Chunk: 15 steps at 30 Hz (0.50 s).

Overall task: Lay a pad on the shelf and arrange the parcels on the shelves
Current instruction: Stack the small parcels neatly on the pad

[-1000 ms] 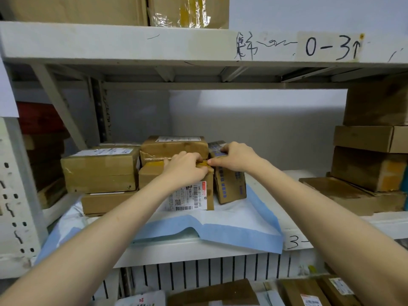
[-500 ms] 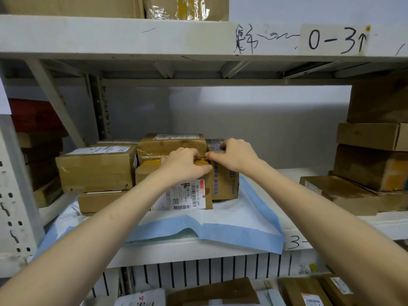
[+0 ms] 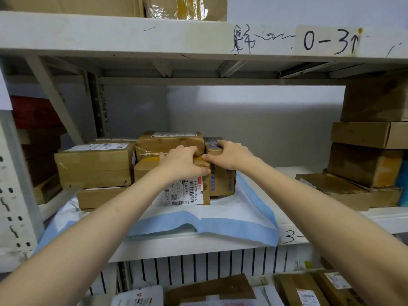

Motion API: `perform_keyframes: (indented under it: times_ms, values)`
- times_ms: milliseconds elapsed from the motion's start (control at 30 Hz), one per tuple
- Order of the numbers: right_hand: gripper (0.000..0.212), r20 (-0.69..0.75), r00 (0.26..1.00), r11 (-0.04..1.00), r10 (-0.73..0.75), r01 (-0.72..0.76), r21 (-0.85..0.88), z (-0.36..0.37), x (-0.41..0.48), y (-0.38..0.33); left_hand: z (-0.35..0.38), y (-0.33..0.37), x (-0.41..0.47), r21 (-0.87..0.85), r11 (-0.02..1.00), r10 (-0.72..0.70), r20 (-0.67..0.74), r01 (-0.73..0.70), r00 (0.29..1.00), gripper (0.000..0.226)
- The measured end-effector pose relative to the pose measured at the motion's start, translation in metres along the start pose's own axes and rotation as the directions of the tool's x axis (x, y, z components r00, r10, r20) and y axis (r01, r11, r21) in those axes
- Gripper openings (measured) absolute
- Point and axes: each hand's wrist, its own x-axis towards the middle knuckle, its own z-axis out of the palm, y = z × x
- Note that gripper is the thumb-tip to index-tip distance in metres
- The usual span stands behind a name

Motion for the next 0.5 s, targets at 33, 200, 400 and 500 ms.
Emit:
perform_keyframes:
  times_ms: [33,200,400,500]
  values:
    - [0.077,-0.005,1.0,1.0,0.003,-0.002,0.028,0.0,-0.003,0.001,0.0,0.0,-0.001,-0.006,1.0,-0.003,0.003,0.003,1.0,0.058]
    - [0.075,-0.132,0.989,0.988,0.065,-0.045,0.148,0.003,-0.014,0.005,-0.007,0.0,-0.01,-0.029,0.999,-0.02,-0.098,0.017,0.995,0.054]
    - [0.075,-0.271,0.956,0.979,0.112,-0.059,0.195,-0.006,-0.019,0.005,-0.011,-0.008,-0.015,-0.097,0.995,0.005,-0.017,-0.007,1.0,0.055]
    - [0.067,-0.372,0.918,0.969,0.139,-0.048,0.243,-0.025,-0.021,0.009,-0.012,-0.008,-0.017,-0.1,0.995,0.024,-0.008,-0.025,1.0,0.057]
